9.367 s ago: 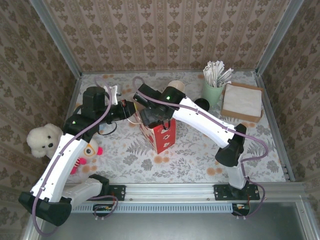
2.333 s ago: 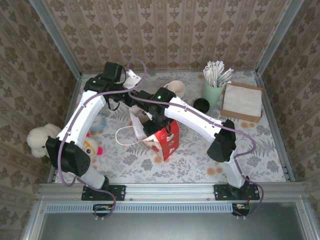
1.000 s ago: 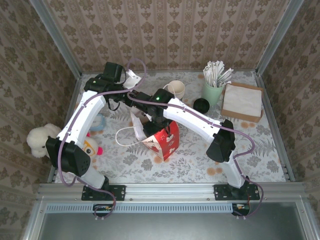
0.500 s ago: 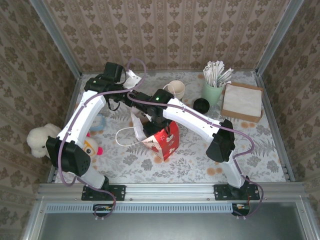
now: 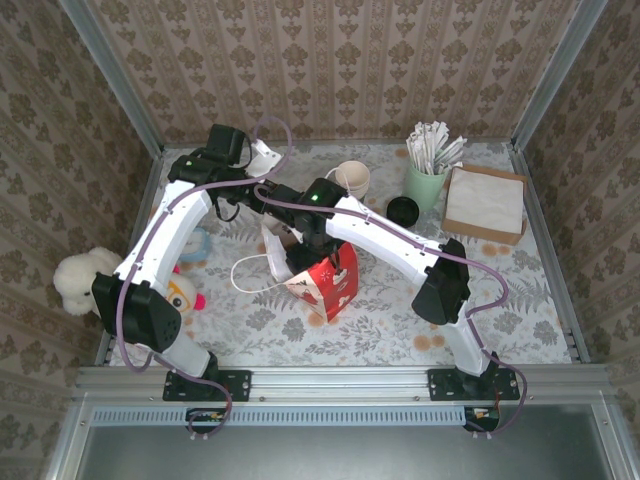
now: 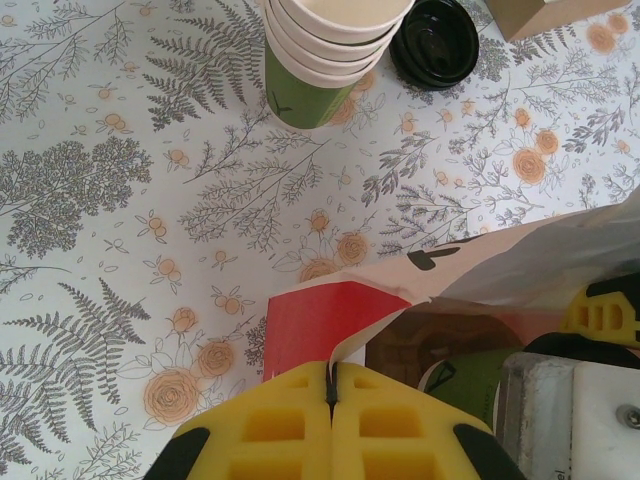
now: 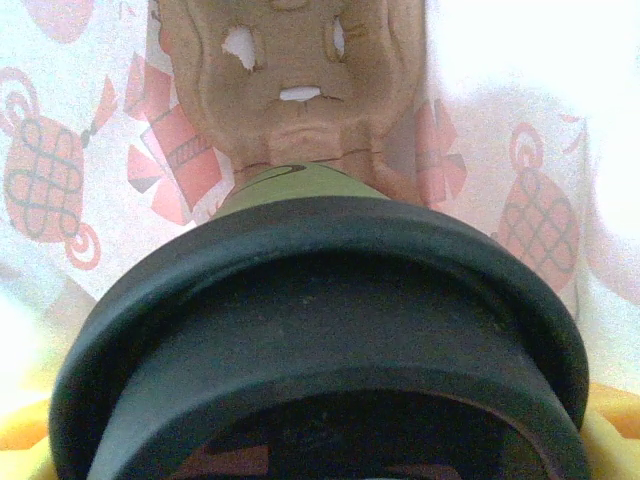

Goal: Pack the takeout coffee

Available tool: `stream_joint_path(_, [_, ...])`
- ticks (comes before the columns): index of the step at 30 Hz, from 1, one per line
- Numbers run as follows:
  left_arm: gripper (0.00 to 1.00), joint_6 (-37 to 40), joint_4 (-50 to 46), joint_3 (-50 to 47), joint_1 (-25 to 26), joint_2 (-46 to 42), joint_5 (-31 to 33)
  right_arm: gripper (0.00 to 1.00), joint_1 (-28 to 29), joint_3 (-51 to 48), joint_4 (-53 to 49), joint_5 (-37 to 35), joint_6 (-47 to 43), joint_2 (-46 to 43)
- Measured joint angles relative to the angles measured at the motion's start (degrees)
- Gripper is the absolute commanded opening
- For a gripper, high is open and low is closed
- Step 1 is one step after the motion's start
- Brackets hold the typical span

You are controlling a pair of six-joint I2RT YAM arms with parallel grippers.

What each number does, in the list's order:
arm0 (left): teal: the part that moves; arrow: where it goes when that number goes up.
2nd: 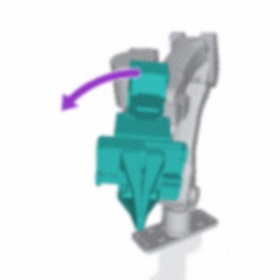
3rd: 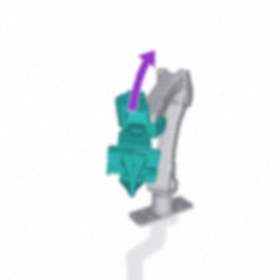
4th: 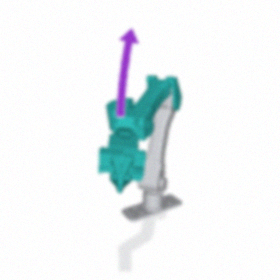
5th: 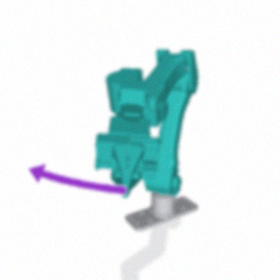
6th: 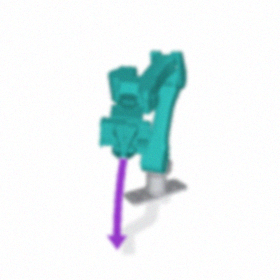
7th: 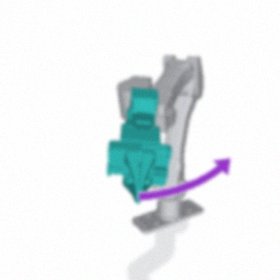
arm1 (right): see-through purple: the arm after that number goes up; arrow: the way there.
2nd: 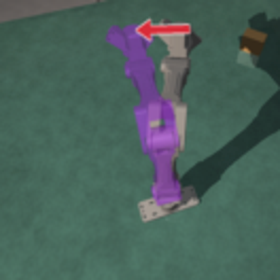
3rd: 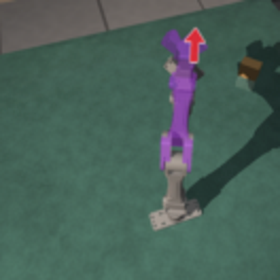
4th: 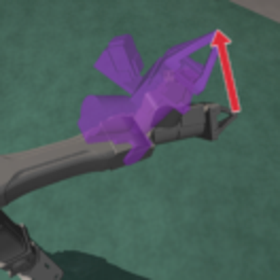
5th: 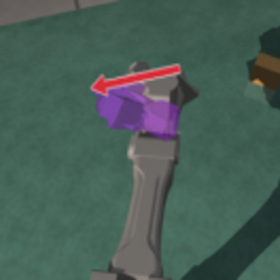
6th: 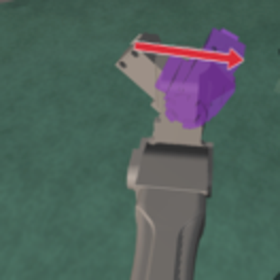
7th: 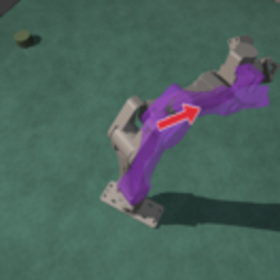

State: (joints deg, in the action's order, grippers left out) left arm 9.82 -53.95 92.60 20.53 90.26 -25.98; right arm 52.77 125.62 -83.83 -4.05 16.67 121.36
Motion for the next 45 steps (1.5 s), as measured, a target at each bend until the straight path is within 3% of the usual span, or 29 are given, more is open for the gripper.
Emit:
stream_joint_path(2, [0.01,0.02,0.02,0.00,-0.09,0.00,0.00,0.65,0.00,0.00,0.11,0.00,0.00,-0.24])
stream_joint_path(4, [0.32,-0.04,0.02,0.00,-0.50,-0.02,-0.04,0.64,0.00,0.00,0.24,0.00,0.02,-0.42])
stream_joint_path(11, [0.83,-5.79,-0.46,-3.23,-4.85,-6.67,0.44,0.64,-0.02,0.00,0.31,0.04,0.04,-0.46])
stream_joint_path(13, [0.86,-8.55,-1.88,-4.72,-5.81,-12.00,2.60,0.65,-0.02,0.00,0.33,0.07,0.11,-0.46])
stream_joint_path(18, [0.85,-15.41,-8.90,-7.93,-3.28,-28.63,6.58,0.65,-0.02,0.00,0.33,0.28,0.22,-0.46])
stream_joint_path(22, [0.83,-20.59,-15.93,-16.02,0.98,-40.68,6.82,0.65,-0.02,0.00,0.33,0.26,0.20,-0.46])
stream_joint_path(26, [0.78,-25.07,-17.86,-23.87,3.54,-43.93,6.95,0.65,-0.02,0.11,0.31,0.24,0.17,-0.46])
stream_joint_path(29, [0.68,-27.63,-14.69,-28.02,3.85,-43.45,6.91,0.65,0.00,0.22,0.26,0.20,0.15,-0.46])
stream_joint_path(30, [0.60,-28.22,-13.14,-28.98,3.85,-43.06,6.93,0.65,0.00,0.22,0.26,0.20,0.17,-0.46])
stream_joint_path(34, [0.08,-30.05,-8.48,-30.60,3.87,-41.75,7.91,0.65,0.00,0.22,0.28,0.17,0.17,-0.48])
stream_joint_path(35, [0.00,-30.23,-7.82,-30.64,3.87,-41.64,8.04,0.65,0.00,0.22,0.28,0.17,0.17,-0.48])
stream_joint_path(45, [0.03,-30.25,-4.42,-28.61,3.87,-46.49,2.64,0.64,0.42,0.22,1.07,-0.61,0.17,-0.48])
